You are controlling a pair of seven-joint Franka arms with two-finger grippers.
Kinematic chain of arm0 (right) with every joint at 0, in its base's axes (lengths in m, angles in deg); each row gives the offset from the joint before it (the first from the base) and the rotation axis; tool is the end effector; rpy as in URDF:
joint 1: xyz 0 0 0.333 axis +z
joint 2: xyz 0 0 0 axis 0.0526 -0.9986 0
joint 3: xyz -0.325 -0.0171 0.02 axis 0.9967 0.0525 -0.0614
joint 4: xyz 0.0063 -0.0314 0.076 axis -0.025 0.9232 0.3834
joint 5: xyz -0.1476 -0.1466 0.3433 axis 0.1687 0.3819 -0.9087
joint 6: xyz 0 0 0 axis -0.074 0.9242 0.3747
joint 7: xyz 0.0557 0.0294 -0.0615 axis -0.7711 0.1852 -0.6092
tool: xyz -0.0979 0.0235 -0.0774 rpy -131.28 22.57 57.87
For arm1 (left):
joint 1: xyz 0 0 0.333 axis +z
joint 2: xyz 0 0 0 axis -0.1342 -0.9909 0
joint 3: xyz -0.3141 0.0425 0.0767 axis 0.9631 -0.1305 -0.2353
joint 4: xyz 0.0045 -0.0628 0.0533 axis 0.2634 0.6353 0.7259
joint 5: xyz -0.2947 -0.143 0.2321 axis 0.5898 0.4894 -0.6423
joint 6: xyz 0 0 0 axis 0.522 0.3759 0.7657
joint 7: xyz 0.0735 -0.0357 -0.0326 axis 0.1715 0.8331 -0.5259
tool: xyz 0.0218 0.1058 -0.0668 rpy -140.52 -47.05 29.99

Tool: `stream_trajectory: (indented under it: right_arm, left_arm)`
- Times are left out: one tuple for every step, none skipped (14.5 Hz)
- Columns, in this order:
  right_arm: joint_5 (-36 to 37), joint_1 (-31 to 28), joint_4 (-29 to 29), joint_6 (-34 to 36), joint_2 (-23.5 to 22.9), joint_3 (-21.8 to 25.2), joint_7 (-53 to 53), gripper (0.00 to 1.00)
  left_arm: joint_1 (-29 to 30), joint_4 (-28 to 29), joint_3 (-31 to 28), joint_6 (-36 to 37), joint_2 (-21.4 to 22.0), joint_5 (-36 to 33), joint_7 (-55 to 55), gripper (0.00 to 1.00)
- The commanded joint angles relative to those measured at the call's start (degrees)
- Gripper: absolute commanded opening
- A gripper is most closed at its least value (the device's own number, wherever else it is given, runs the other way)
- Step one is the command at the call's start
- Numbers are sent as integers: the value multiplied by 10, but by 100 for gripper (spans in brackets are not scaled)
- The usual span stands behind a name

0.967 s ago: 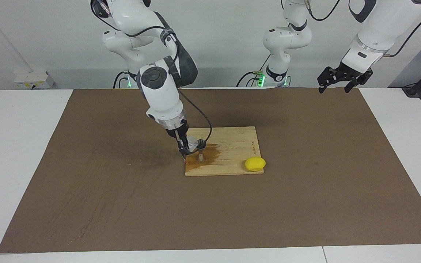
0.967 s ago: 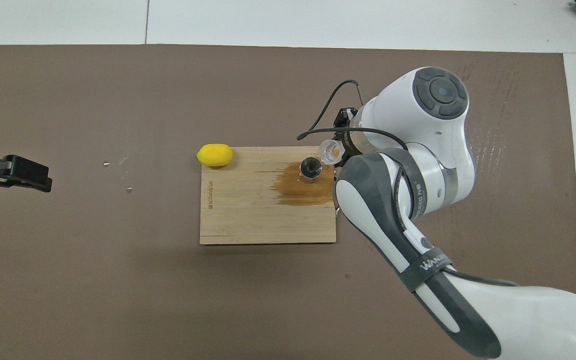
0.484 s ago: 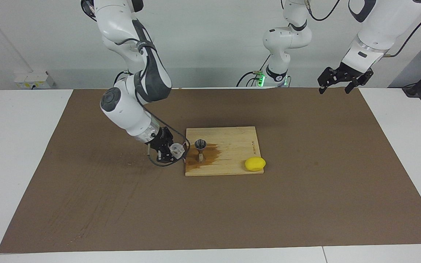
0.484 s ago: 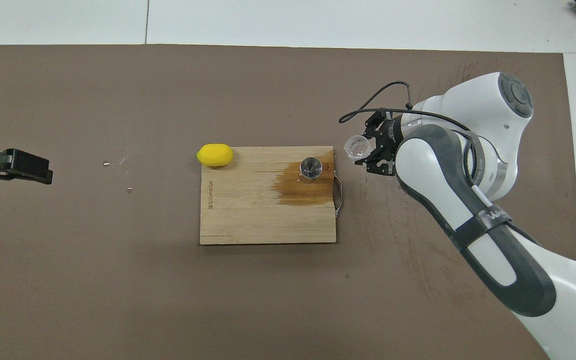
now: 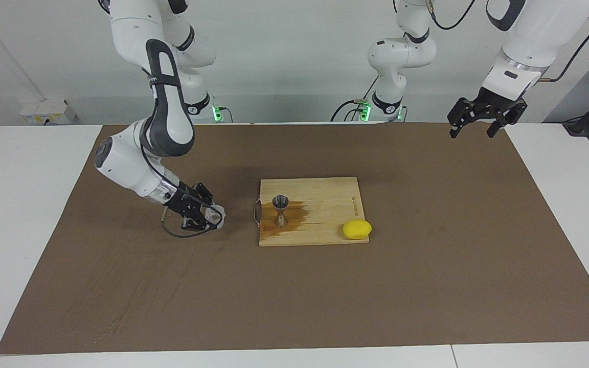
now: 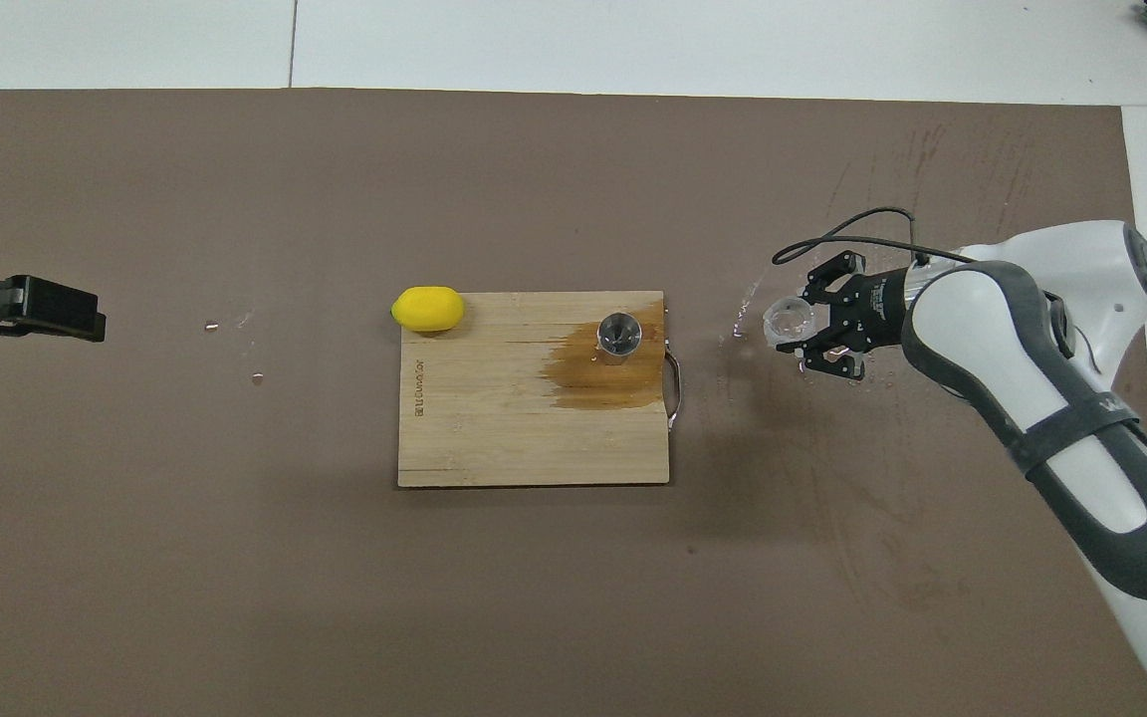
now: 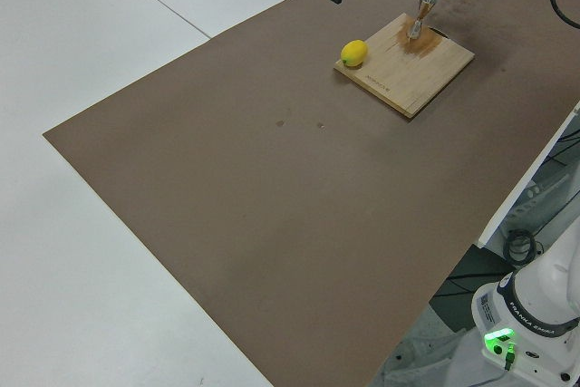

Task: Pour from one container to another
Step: 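Carry the glass cup back to its starting spot with the right gripper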

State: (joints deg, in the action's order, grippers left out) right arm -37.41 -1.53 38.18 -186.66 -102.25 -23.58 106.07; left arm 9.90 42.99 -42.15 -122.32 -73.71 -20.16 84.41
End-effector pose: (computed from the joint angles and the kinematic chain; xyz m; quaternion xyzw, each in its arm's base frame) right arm 0.6082 0.0585 0.3134 -0.6418 0.7160 0.1909 0.1976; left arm 0.5473 -0.0420 0.6236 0.9996 -0.0279 0.0066 0.0071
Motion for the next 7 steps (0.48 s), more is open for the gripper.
stream_trajectory:
  right_arm:
    - [-19,-37,46,-3,25,-9,-43,0]
    - [-19,-50,52,-2,25,-9,-58,0]
    - [-20,-63,58,1,24,-9,-84,0]
    - [-26,-68,67,4,22,-9,-103,0]
    - [-36,-78,76,4,22,-9,-118,0]
    - [-39,-82,83,3,23,-9,-127,0]
    - [-39,-88,88,4,23,-9,-136,0]
  left_arm:
    - [-2,18,-4,-10,10,6,1,100]
    - [-2,21,-4,-10,11,6,1,100]
    - [-2,21,-4,-9,11,6,1,100]
    - [-2,21,-4,-8,11,6,1,100]
    - [-3,21,-4,-6,11,6,1,100]
    - [-3,21,-4,-5,11,6,1,100]
    - [-2,21,-4,-5,11,6,1,100]
